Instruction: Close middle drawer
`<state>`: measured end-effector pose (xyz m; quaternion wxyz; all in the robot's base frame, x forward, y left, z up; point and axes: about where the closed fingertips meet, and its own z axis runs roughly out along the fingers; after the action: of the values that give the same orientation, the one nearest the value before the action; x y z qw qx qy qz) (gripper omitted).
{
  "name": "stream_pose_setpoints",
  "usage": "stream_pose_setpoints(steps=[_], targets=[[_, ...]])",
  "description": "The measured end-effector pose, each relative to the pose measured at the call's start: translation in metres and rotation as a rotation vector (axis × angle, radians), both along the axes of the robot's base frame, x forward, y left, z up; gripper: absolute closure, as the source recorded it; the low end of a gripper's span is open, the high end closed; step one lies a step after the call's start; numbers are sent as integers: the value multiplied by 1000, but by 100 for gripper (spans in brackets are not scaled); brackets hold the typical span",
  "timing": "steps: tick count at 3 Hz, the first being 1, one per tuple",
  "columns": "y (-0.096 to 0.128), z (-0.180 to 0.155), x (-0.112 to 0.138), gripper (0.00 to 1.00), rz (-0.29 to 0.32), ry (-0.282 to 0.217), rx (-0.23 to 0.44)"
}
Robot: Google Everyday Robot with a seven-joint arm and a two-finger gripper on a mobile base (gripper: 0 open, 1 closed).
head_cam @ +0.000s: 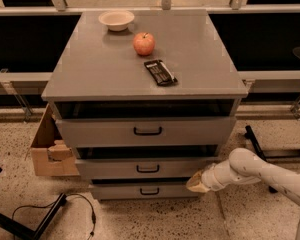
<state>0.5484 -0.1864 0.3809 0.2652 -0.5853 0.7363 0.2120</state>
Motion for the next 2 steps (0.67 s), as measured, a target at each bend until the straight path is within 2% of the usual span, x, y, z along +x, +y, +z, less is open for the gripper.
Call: stream_pose_setpoints(steps=[1, 2], targets=[[-13, 35, -43, 100, 69, 72, -119], [-26, 85, -93, 100, 130, 136, -243]])
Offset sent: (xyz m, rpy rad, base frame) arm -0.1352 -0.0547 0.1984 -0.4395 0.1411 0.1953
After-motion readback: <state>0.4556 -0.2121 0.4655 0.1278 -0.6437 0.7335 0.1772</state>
